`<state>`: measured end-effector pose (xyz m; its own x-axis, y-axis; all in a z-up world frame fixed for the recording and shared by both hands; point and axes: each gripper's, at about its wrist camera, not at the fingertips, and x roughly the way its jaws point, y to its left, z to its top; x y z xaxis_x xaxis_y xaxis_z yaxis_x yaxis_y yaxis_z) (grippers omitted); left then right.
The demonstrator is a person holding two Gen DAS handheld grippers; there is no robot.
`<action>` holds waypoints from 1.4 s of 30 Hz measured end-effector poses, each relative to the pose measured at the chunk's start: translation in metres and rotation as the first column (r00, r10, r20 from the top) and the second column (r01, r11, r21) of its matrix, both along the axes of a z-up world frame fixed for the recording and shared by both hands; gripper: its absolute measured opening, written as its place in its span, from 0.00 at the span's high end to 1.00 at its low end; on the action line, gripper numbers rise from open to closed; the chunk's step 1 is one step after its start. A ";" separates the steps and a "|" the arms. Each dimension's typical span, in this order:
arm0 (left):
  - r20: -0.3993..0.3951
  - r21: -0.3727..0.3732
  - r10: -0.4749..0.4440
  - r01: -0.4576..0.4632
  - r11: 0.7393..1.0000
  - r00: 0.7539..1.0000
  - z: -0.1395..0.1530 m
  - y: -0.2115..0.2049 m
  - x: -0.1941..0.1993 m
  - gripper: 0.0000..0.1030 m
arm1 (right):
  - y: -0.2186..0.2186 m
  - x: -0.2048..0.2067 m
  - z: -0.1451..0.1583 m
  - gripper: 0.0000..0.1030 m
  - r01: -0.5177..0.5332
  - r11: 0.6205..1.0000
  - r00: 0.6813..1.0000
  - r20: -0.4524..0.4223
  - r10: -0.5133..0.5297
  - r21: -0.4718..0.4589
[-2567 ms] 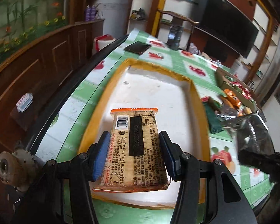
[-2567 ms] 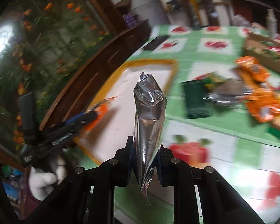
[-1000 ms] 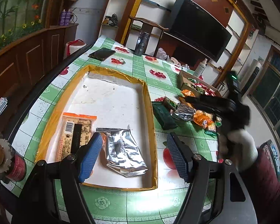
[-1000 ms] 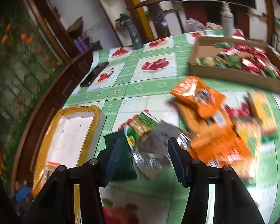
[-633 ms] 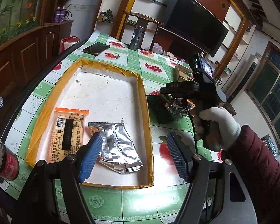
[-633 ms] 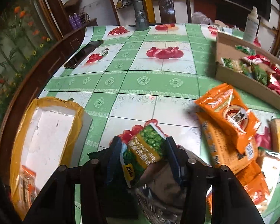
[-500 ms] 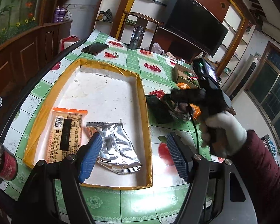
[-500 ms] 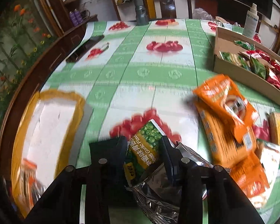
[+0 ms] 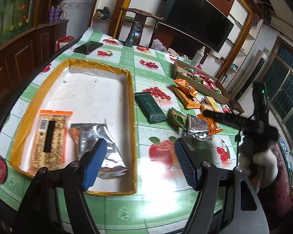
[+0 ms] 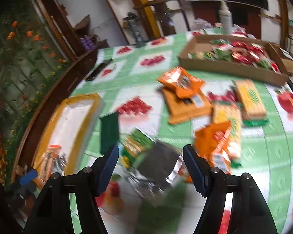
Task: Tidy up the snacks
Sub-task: 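Grasp another silver foil bag from the pile with the right gripper, then grasp the green pea snack bag with the left gripper while the right holds the foil bag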
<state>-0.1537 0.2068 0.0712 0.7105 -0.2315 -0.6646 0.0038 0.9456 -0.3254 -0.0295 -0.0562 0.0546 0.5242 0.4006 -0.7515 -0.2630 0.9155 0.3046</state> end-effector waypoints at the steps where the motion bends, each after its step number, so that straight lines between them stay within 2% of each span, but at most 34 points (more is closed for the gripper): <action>1: -0.003 -0.004 -0.003 0.003 1.000 1.000 0.000 -0.002 0.000 0.31 | -0.001 0.000 -0.003 0.31 0.001 1.000 1.000 -0.007 -0.001 -0.004; 4: -0.009 0.011 -0.011 0.011 1.000 1.000 0.001 -0.010 0.000 0.31 | -0.002 -0.003 -0.014 0.31 0.021 0.999 0.999 -0.024 -0.022 -0.035; 7: 0.002 0.036 -0.004 0.004 0.999 1.000 0.007 -0.014 -0.003 0.31 | -0.006 -0.009 -0.021 0.31 0.071 0.997 0.997 -0.040 -0.069 0.037; 9: 0.005 0.045 0.006 -0.006 0.999 1.000 0.009 -0.015 -0.003 0.31 | -0.002 -0.012 -0.021 0.30 0.098 0.994 0.995 -0.038 -0.096 0.045; 12: 0.002 0.049 0.001 -0.001 0.999 1.000 0.008 -0.020 -0.001 0.31 | 0.013 -0.006 -0.026 0.28 0.120 0.993 0.992 -0.052 -0.119 0.010; 15: -0.011 0.058 -0.015 0.016 0.998 1.000 0.006 -0.026 0.001 0.31 | 0.029 0.000 -0.034 0.27 0.126 0.989 0.991 -0.041 -0.129 -0.083; 17: -0.013 0.069 -0.021 0.022 0.997 1.000 0.008 -0.028 0.003 0.31 | 0.033 0.001 -0.040 0.26 0.132 0.987 0.990 -0.035 -0.136 -0.096; 18: -0.012 0.079 -0.023 0.024 0.997 1.000 0.009 -0.029 0.004 0.31 | 0.032 0.001 -0.042 0.29 0.137 0.986 0.989 -0.033 -0.141 -0.093; 19: -0.009 0.086 -0.027 0.027 0.996 1.000 0.010 -0.031 0.006 0.31 | 0.030 0.002 -0.042 0.39 0.140 0.987 0.989 -0.032 -0.143 -0.083; 20: -0.004 0.096 -0.035 0.035 0.995 0.999 0.012 -0.033 0.008 0.31 | 0.028 0.002 -0.043 0.43 0.137 0.987 0.990 -0.028 -0.140 -0.084; 25: -0.005 0.139 -0.098 0.098 0.985 0.995 0.015 -0.054 0.027 0.31 | 0.019 -0.002 -0.044 0.43 0.105 0.991 0.994 -0.014 -0.107 -0.079; 29: -0.049 0.200 -0.150 0.156 0.967 0.988 0.005 -0.077 0.051 0.31 | 0.000 -0.009 -0.044 0.43 0.130 0.990 0.991 -0.004 -0.130 -0.061; 32: -0.101 0.229 -0.210 0.228 0.946 0.973 -0.011 -0.096 0.077 0.33 | -0.020 -0.010 -0.047 0.43 0.143 0.990 0.990 0.011 -0.144 0.013; 34: -0.128 0.250 -0.209 0.235 0.939 0.970 -0.018 -0.103 0.092 0.41 | -0.029 -0.010 -0.049 0.43 0.144 0.987 0.989 0.007 -0.145 0.065; 37: -0.163 0.292 -0.196 0.237 0.926 0.967 -0.025 -0.111 0.114 0.41 | -0.031 -0.009 -0.050 0.43 0.138 0.987 0.990 0.009 -0.139 0.081; 40: -0.202 0.358 -0.178 0.241 0.902 0.963 -0.038 -0.118 0.130 0.41 | -0.030 -0.011 -0.049 0.43 0.132 0.988 0.991 0.016 -0.133 0.076; 42: -0.237 0.365 -0.176 0.255 0.895 0.955 -0.050 -0.120 0.137 0.41 | -0.032 -0.011 -0.049 0.43 0.130 0.988 0.991 0.014 -0.131 0.084</action>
